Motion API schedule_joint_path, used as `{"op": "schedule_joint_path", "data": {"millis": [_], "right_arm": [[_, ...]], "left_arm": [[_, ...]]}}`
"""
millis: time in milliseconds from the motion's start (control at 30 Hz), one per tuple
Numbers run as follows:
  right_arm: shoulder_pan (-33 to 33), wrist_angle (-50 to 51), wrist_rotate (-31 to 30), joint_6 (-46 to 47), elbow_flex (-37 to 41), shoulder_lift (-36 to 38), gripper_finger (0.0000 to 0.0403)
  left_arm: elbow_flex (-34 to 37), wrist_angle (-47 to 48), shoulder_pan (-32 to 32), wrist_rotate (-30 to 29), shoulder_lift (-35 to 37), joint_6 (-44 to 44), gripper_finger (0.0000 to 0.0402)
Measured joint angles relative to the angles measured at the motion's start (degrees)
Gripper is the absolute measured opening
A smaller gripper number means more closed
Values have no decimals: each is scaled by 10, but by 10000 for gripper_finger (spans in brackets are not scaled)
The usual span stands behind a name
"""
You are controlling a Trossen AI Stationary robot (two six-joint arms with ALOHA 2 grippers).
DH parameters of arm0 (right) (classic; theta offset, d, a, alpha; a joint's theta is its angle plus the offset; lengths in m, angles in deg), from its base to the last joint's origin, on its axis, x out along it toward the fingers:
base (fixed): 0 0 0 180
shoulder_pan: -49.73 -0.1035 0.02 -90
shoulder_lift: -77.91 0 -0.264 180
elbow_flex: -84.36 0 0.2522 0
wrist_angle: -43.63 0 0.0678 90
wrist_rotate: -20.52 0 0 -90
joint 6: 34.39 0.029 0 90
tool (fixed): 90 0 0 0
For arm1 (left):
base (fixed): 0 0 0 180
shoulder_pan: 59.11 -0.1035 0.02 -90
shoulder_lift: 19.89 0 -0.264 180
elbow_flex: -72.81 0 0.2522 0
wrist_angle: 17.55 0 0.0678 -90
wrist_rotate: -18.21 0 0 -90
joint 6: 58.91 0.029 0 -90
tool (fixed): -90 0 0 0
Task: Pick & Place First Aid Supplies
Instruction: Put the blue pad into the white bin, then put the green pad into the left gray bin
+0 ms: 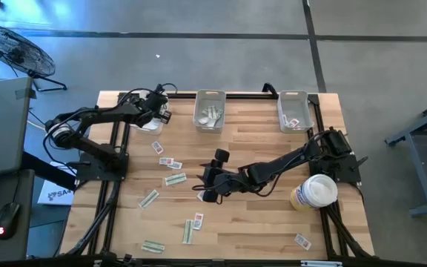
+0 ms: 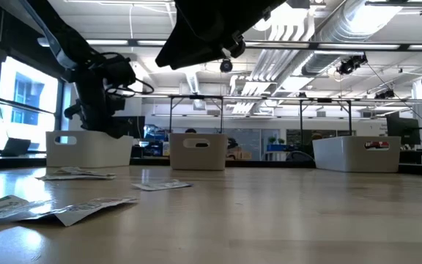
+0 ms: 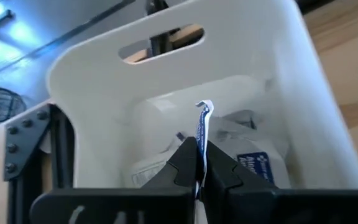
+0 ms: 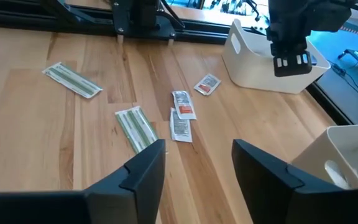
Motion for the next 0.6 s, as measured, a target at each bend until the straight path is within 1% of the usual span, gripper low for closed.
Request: {"op": "schedule_joint_path", "data": {"millis": [133,300,400,467,600], "right_arm": [[-1,0,0,-2,0,0,182],[-1,0,1,0,0,0,182],[-1,0,7,1,0,0,182],[-1,0,14,5,0,0,182],[-2,0,13,5,0,0,182]], "left_arm": [[-1,7,0,8,0,-6,26],[-7,24,0,22,0,-9,85],[-31,43,0,53,0,3,122],[-52,71,0,69,6,14,141],[-104,153,1,84,27,16,160]]}}
